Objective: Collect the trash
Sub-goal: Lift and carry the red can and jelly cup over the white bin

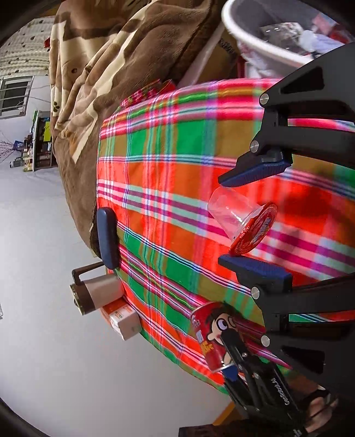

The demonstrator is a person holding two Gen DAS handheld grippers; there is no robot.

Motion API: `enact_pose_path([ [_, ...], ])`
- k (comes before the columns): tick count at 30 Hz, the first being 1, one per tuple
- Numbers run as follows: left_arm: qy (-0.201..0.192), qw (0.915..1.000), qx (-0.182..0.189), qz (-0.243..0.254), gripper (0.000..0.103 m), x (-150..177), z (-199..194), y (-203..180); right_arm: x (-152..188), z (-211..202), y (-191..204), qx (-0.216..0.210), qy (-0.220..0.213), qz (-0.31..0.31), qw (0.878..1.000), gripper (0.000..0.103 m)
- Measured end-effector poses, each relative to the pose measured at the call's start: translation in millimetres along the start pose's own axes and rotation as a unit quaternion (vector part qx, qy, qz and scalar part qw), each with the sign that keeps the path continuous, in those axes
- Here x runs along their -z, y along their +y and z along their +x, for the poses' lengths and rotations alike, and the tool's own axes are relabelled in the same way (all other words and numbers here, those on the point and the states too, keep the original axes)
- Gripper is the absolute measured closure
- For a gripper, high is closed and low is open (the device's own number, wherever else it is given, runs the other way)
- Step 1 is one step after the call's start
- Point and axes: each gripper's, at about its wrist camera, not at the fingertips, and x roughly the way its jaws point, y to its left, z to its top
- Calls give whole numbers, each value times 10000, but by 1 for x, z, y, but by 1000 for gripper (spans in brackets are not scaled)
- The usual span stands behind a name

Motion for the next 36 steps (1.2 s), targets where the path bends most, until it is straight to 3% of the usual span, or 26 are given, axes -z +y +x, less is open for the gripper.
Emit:
enact_pose_path([
  [7, 81, 9996, 204, 199, 50, 25, -21, -23, 26, -29, -10, -14, -106, 161, 9998, 50],
  [18, 537, 9967, 421, 443, 50, 59, -37, -38, 60, -46, -23, -89, -30, 403, 9991, 50],
  [27, 720, 9956, 338, 502, 49, 59, -28, -44, 68, -57, -31, -102, -120, 487, 9987, 50],
  [36, 573, 9959, 409, 565, 50, 57, -31, -55, 74, -70, -42, -87, -252, 599, 9978, 50],
])
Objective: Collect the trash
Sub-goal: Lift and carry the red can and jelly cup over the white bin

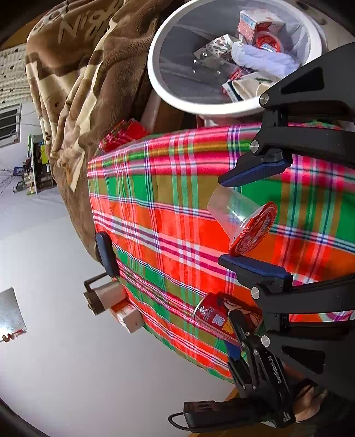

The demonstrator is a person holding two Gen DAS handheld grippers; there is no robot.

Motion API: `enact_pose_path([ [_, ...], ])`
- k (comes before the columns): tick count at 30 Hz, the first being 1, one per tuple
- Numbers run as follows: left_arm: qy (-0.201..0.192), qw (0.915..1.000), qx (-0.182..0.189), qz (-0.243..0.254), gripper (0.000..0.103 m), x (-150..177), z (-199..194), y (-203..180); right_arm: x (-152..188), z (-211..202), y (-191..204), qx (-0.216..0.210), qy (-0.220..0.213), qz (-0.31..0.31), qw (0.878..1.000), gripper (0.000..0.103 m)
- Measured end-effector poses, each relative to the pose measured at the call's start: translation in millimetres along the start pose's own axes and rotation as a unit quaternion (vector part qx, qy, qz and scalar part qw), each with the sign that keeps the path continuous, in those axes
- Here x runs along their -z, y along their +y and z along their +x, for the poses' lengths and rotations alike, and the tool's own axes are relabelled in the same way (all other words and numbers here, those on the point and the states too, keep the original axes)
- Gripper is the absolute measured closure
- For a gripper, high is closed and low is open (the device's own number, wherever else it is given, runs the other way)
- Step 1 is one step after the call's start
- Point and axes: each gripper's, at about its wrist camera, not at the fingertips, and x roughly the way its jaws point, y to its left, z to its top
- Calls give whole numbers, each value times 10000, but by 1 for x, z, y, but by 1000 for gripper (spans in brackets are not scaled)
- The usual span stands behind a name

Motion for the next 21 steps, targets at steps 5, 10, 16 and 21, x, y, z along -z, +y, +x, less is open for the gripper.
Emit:
enact_pose_path([
  [5, -93, 9998, 117, 133, 50, -6, -5, -18, 1, -10, -12, 60, -108, 127, 9998, 50],
  [10, -141, 9989, 278, 346, 50, -13, -5, -44, 3, -22, -27, 182, -221, 278, 9992, 50],
  [16, -175, 9967, 525, 590, 50, -21, -2, -78, 6, -36, -45, 402, -338, 434, 9977, 50],
  [21, -181, 9940, 743, 785, 50, -27, 4, -106, 8, -49, -63, 610, -443, 554, 9956, 50],
])
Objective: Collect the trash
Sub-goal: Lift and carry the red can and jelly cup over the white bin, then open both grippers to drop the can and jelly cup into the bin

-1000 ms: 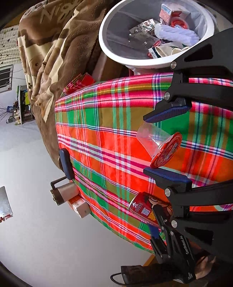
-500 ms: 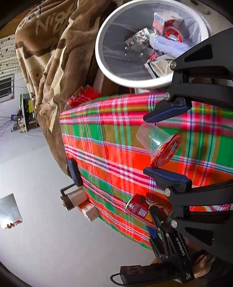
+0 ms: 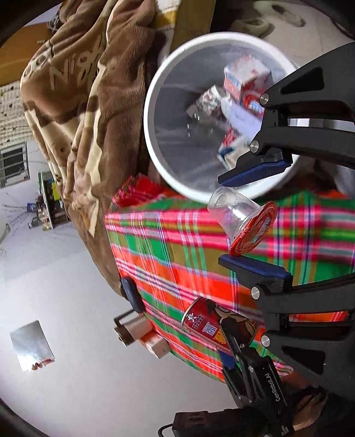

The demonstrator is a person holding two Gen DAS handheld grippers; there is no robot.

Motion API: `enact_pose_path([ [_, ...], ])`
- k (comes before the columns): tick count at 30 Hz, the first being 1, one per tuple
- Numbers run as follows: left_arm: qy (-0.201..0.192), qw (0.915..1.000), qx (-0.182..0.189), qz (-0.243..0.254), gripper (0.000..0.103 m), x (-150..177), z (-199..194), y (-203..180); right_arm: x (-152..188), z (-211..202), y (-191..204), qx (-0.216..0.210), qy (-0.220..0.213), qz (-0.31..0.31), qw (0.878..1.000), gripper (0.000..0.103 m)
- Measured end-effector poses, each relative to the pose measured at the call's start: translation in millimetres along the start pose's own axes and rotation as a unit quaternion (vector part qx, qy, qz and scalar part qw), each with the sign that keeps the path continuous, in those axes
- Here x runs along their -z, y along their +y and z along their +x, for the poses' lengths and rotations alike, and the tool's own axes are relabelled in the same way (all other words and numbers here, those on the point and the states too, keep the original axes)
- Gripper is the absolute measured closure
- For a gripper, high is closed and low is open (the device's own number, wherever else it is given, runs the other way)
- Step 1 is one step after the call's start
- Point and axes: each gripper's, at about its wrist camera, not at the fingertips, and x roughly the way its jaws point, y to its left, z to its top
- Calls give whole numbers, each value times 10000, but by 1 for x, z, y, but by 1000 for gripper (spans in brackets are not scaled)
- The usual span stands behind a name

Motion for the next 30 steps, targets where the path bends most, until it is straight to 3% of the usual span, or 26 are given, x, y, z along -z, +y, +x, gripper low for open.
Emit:
enact_pose_path([
  [13, 150, 9970, 511, 566, 50, -19, 39, -64, 3, -17, -58, 521, -154, 563, 9969, 50],
  [30, 580, 9896, 946, 914, 50, -25, 95, -115, 12, -7, -93, 641, 140, 806, 9946, 50],
])
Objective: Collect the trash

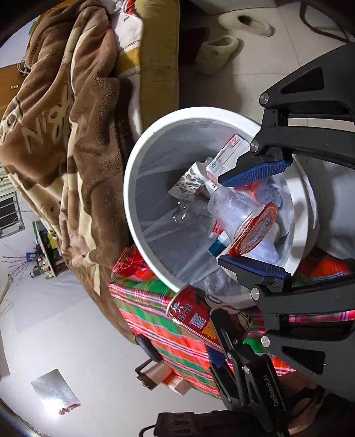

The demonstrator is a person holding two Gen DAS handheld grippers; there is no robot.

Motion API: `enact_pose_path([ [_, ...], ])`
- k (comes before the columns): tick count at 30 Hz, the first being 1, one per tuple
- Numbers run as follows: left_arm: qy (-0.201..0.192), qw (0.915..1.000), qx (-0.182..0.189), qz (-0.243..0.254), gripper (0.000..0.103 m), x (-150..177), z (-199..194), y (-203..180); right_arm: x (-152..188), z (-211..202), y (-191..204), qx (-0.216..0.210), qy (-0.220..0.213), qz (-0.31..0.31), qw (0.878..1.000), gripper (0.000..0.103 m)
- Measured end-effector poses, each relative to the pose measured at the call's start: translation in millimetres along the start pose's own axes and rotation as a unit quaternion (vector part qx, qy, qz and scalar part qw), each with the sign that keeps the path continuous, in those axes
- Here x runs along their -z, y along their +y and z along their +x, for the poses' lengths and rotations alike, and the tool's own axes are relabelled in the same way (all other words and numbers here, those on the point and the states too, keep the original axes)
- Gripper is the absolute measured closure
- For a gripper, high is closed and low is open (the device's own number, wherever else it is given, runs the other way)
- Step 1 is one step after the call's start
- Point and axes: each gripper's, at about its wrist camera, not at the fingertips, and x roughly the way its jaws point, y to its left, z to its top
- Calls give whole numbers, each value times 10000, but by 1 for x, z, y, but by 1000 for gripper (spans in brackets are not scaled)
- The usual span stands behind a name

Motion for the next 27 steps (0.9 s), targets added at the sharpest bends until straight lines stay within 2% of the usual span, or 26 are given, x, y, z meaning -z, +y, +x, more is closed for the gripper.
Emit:
enact_pose_path([
  [7, 72, 9998, 204, -31, 49, -5, 15, -1, 0, 3, -8, 45, 39, 128, 9999, 49],
  [11, -36, 9997, 229, -41, 49, -7, 10, -2, 0, 0, -8, 62, 2, 137, 9999, 41],
  [19, -236, 9995, 150, -118, 49, -4, -14, 5, 0, -14, 2, 56, -182, 5, 9998, 41],
  [27, -352, 9991, -78, -222, 49, 18, -47, 13, 11, -27, 28, 43, -260, -327, 9991, 41],
])
